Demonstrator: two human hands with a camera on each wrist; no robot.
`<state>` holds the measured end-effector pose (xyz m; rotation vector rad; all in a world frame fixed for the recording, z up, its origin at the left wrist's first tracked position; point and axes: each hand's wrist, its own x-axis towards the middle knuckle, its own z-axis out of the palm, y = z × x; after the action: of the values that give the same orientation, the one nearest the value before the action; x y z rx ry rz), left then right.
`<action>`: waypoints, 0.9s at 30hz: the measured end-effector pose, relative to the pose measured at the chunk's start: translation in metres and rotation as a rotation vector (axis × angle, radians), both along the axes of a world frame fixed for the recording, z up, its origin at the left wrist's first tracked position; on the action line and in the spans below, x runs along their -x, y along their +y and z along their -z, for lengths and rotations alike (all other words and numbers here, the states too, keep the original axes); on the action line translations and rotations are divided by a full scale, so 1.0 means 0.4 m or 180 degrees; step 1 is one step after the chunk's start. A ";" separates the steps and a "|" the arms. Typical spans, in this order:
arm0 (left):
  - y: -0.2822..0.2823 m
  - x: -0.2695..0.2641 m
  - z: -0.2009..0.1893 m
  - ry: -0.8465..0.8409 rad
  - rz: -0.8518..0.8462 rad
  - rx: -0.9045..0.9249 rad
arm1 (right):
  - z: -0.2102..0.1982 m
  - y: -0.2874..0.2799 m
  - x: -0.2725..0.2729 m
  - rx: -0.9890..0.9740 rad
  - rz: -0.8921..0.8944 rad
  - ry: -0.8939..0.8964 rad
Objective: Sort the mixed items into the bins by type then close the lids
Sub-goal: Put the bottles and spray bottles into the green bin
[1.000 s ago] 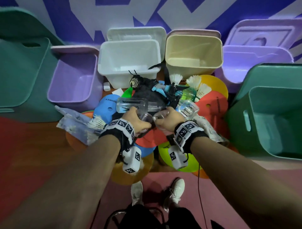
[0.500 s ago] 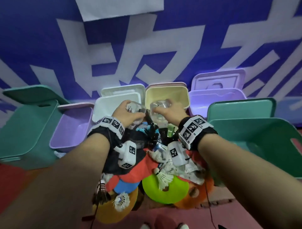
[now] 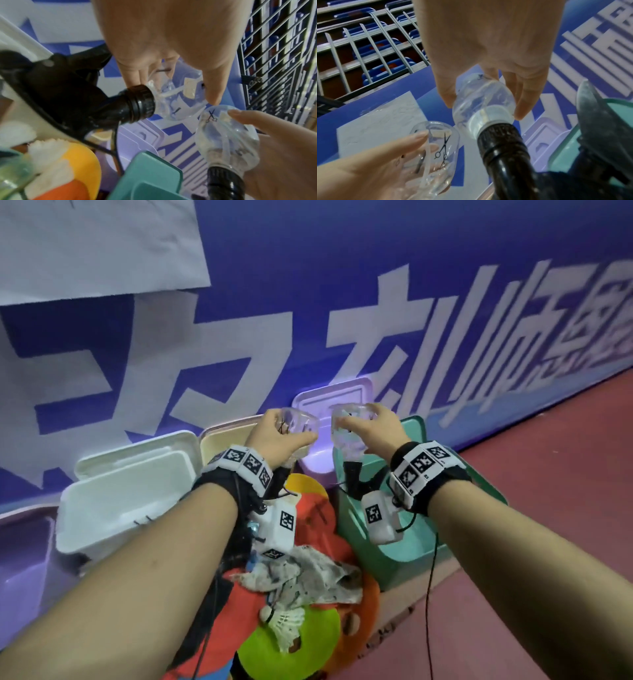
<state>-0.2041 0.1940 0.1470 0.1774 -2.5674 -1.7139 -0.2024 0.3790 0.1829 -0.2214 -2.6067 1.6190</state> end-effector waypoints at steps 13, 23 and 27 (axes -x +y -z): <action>0.369 0.101 0.066 -0.0498 0.0850 0.0315 | 0.102 0.379 0.073 -0.0053 0.0443 -0.0550; 0.550 0.202 0.182 -0.1495 0.1174 0.1521 | 0.274 0.548 0.179 0.0078 -0.0017 -0.1818; 0.555 0.218 0.252 -0.1971 0.1332 0.1675 | 0.329 0.565 0.209 -0.0510 -0.0495 -0.2213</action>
<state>-0.2912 0.4161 0.0461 0.1729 -3.6328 -1.1012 -0.2862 0.6049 0.0512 -0.6988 -3.3134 1.5732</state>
